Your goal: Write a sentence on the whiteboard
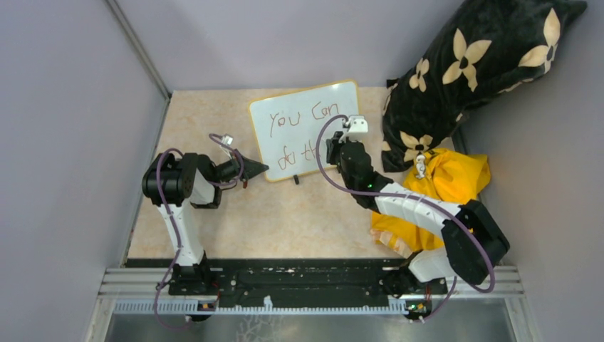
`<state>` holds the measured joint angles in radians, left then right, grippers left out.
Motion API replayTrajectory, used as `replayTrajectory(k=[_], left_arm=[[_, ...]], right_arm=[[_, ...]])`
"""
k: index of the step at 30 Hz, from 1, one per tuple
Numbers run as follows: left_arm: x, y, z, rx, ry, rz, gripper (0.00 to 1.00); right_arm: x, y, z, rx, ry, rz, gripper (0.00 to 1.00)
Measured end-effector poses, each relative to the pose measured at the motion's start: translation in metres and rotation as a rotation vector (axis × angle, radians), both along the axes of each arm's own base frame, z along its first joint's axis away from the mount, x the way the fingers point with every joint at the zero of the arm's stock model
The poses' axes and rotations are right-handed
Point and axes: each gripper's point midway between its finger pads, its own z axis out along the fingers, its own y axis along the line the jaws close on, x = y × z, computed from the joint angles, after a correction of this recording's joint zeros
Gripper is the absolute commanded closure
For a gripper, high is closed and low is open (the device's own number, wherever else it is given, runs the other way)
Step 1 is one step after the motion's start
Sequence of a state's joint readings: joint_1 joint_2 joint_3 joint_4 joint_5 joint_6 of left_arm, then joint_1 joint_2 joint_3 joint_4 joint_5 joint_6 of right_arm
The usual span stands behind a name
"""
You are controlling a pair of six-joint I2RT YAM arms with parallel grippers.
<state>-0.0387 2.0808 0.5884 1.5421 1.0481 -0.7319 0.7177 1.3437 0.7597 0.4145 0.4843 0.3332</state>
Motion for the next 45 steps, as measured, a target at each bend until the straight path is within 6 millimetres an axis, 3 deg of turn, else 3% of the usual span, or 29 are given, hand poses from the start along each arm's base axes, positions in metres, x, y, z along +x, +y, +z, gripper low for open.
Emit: replayTrajectory(k=[24, 45], left_arm=[[0.000, 0.000, 0.000, 0.000, 0.000, 0.000, 1.00], [0.000, 0.000, 0.000, 0.000, 0.000, -0.002, 1.00]], right_arm=[[0.014, 0.002, -0.023, -0.043, 0.040, -0.010, 1.00], [0.010, -0.001, -0.029, -0.040, 0.053, -0.010, 1.00]])
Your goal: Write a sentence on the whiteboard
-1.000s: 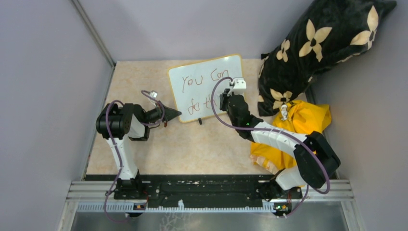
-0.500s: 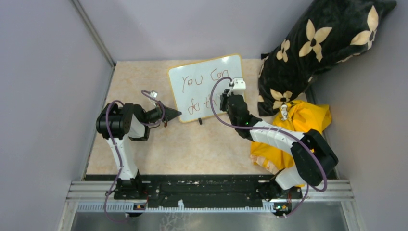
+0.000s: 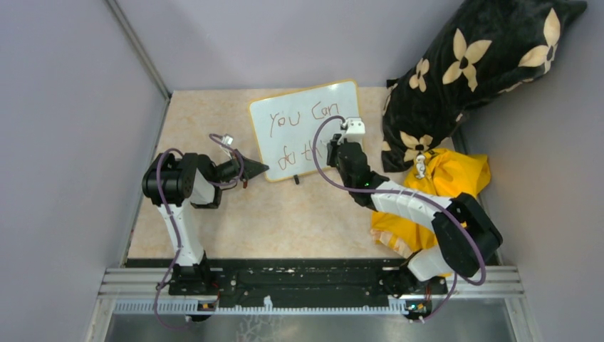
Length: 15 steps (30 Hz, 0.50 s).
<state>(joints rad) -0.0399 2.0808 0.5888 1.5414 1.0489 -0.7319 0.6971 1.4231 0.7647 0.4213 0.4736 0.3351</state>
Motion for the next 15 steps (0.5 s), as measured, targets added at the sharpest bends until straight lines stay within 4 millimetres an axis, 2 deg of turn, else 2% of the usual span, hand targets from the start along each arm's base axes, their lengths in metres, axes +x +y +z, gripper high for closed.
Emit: replayTrajectory(k=[4, 10, 15], left_arm=[[0.000, 0.000, 0.000, 0.000, 0.000, 0.000, 1.00], [0.000, 0.000, 0.000, 0.000, 0.000, 0.000, 1.00], [0.000, 0.000, 0.000, 0.000, 0.000, 0.000, 1.00]], right_arm=[[-0.002, -0.002, 0.006, 0.010, -0.008, 0.003, 1.00], [-0.007, -0.004, 0.027, 0.050, -0.043, 0.009, 1.00], [-0.009, -0.004, 0.022, 0.047, -0.031, 0.016, 1.00]])
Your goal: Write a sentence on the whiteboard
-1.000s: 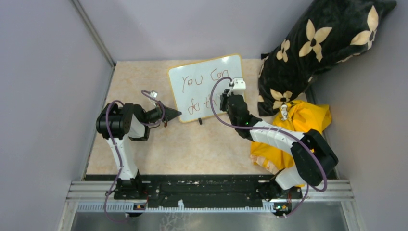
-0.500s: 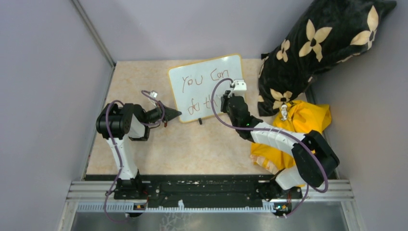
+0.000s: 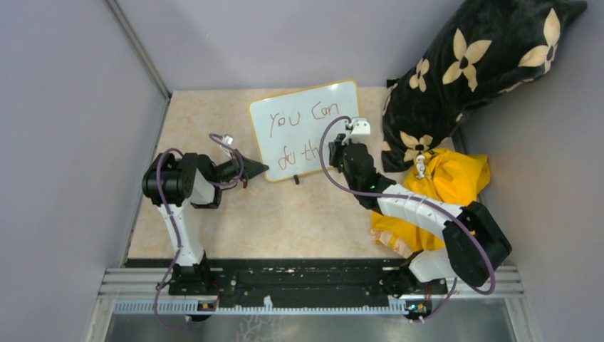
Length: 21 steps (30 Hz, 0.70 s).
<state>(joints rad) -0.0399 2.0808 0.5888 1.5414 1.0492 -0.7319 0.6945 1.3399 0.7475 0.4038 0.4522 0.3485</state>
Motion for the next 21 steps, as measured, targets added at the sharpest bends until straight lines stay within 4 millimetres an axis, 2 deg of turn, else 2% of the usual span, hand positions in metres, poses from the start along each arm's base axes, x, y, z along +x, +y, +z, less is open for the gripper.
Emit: replayTrajectory(k=[6, 21], left_arm=[[0.000, 0.000, 0.000, 0.000, 0.000, 0.000, 1.00], [0.000, 0.000, 0.000, 0.000, 0.000, 0.000, 1.00]], right_arm=[[-0.005, -0.003, -0.018, -0.007, 0.040, 0.005, 1.00], [-0.004, 0.000, -0.034, -0.013, 0.076, 0.007, 1.00]])
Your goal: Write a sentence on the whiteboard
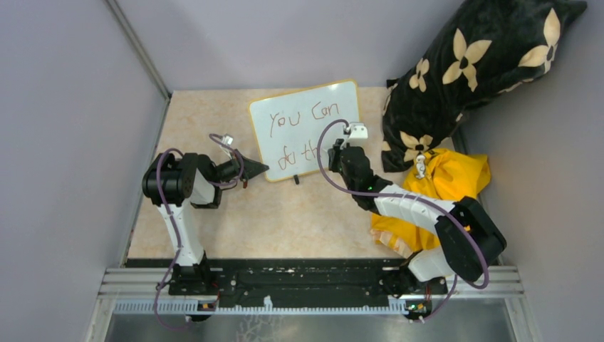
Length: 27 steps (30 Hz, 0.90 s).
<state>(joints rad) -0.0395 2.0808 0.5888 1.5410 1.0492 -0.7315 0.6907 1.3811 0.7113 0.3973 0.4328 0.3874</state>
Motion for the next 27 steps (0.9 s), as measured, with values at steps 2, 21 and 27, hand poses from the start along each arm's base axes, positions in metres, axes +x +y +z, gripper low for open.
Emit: replayTrajectory(k=[2, 21, 27], left_arm=[[0.0000, 0.0000, 0.0000, 0.000, 0.000, 0.000, 1.00], [0.0001, 0.0000, 0.0000, 0.000, 0.000, 0.000, 1.00], [0.0003, -0.0002, 0.0003, 0.000, -0.001, 0.000, 1.00]], right_arm=[[0.0003, 0.0002, -0.0017, -0.003, 0.003, 0.000, 1.00], [0.0047, 0.0009, -0.0035, -0.003, -0.004, -0.013, 1.00], [0.0045, 0.0008, -0.0040, -0.001, -0.004, -0.013, 1.00]])
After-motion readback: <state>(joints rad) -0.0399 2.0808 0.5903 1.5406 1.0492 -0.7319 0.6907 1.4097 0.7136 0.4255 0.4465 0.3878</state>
